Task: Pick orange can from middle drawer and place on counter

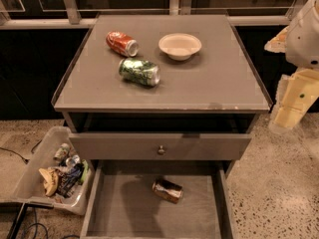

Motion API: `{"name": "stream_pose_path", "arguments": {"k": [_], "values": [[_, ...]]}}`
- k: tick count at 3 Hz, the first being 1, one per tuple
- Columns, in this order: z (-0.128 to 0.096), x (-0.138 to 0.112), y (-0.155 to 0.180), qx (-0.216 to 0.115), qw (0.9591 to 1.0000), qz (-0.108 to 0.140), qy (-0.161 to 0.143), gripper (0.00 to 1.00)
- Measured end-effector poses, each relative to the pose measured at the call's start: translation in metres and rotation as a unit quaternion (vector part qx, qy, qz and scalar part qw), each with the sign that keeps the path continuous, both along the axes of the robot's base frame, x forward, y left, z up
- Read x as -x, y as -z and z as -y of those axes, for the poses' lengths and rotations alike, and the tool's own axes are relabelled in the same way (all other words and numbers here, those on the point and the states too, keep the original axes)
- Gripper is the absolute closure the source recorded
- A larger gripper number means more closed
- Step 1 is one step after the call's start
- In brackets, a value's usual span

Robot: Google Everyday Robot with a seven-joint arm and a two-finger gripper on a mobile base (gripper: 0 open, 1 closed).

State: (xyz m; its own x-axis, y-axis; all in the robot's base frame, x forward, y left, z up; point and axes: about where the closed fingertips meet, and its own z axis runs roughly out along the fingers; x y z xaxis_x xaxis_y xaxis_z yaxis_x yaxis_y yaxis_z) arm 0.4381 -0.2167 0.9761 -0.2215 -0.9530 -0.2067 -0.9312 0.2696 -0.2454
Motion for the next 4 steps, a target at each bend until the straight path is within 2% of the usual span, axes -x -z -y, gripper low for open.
{"name": "stream_pose_path", "arguments": {"k": [1, 2, 3, 4], "values": [[-0.001, 0.001, -0.002, -0.002, 1.0, 0.006, -0.001, 0.0], [-0.004, 0.007, 0.009, -0.03, 0.9995, 0.003, -0.001, 0.0], [-0.013, 0.018, 0.039, -0.08, 0.9968, -0.003, -0.001, 0.0], [-0.028, 0.033, 0.075, -0.132, 0.9912, 0.003, -0.007, 0.0]]}}
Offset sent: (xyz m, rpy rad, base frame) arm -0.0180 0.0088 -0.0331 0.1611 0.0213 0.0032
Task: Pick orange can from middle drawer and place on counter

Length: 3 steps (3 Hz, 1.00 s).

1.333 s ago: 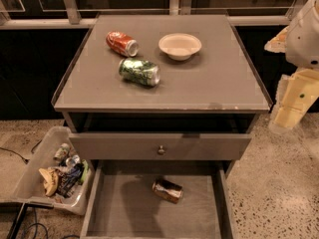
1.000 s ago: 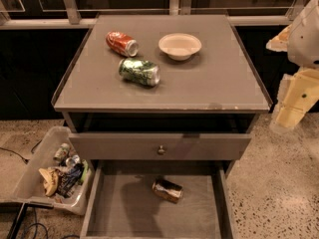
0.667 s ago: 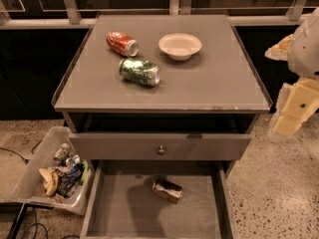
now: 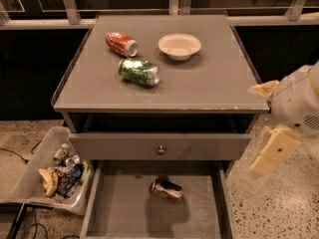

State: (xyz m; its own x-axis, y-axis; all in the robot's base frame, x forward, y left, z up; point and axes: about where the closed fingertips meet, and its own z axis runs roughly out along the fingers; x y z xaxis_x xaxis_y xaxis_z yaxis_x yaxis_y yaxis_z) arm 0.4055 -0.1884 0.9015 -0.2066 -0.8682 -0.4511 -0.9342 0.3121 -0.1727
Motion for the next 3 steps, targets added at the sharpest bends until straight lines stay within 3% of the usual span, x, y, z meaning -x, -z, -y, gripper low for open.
{"name": "stream_pose_path", "arguments": {"k": [1, 2, 3], "values": [[-0.02, 0.01, 0.047, -0.029, 0.9996, 0.003, 0.004, 0.0], [-0.031, 0.005, 0.098, -0.031, 0.9993, 0.004, 0.021, 0.0], [-0.028, -0.018, 0.129, -0.017, 0.9986, 0.017, 0.047, 0.0]]}}
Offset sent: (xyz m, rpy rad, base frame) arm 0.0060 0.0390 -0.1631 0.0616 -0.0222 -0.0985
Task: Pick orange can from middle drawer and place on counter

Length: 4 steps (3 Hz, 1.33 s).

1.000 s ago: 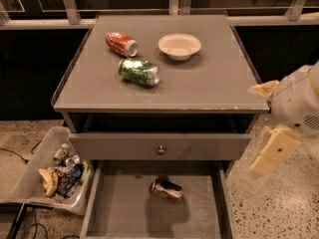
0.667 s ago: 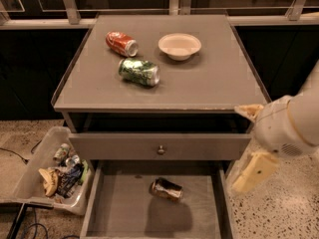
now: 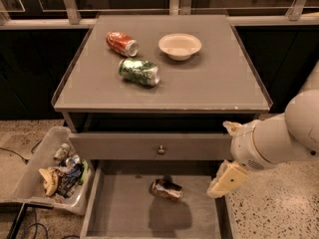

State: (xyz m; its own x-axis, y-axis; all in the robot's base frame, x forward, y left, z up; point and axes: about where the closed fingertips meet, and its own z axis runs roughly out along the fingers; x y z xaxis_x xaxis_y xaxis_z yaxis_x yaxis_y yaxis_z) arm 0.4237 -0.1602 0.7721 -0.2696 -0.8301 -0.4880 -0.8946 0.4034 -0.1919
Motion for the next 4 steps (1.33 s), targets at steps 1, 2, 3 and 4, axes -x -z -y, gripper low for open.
{"name": "stream_pose_path", "arguments": {"k": [1, 2, 3, 4], "values": [[-0.006, 0.002, 0.006, 0.002, 1.0, -0.002, -0.004, 0.0], [-0.02, 0.001, 0.037, -0.006, 1.0, -0.005, -0.006, 0.0], [-0.025, -0.003, 0.08, -0.032, 0.9995, 0.003, 0.001, 0.0], [-0.025, -0.004, 0.125, -0.069, 0.9974, 0.011, 0.02, 0.0]]}}
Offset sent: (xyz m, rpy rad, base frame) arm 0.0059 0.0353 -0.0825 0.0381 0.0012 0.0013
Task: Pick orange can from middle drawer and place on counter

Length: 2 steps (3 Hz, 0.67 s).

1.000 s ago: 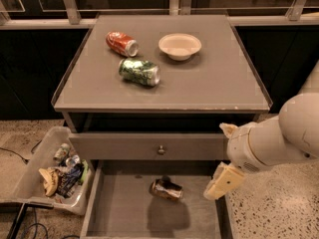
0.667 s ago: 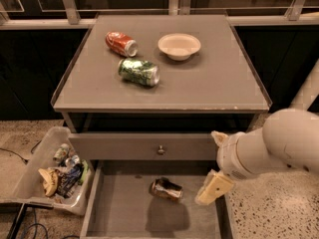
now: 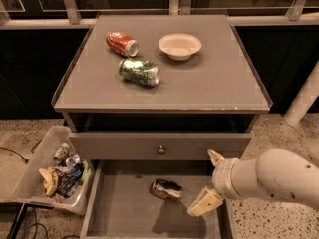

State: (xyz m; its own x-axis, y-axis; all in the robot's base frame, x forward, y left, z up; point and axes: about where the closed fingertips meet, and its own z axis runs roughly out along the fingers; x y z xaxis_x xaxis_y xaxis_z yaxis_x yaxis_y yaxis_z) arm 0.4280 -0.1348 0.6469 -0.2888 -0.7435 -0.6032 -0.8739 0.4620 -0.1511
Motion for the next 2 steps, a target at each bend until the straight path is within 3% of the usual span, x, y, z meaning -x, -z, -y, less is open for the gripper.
{"name": "stream_pose_path", "arguments": {"k": [1, 2], "values": [[-0.005, 0.0, 0.043, -0.011, 0.9995, 0.007, 0.027, 0.0], [-0.013, -0.005, 0.091, -0.02, 0.9987, -0.014, 0.044, 0.0]]}}
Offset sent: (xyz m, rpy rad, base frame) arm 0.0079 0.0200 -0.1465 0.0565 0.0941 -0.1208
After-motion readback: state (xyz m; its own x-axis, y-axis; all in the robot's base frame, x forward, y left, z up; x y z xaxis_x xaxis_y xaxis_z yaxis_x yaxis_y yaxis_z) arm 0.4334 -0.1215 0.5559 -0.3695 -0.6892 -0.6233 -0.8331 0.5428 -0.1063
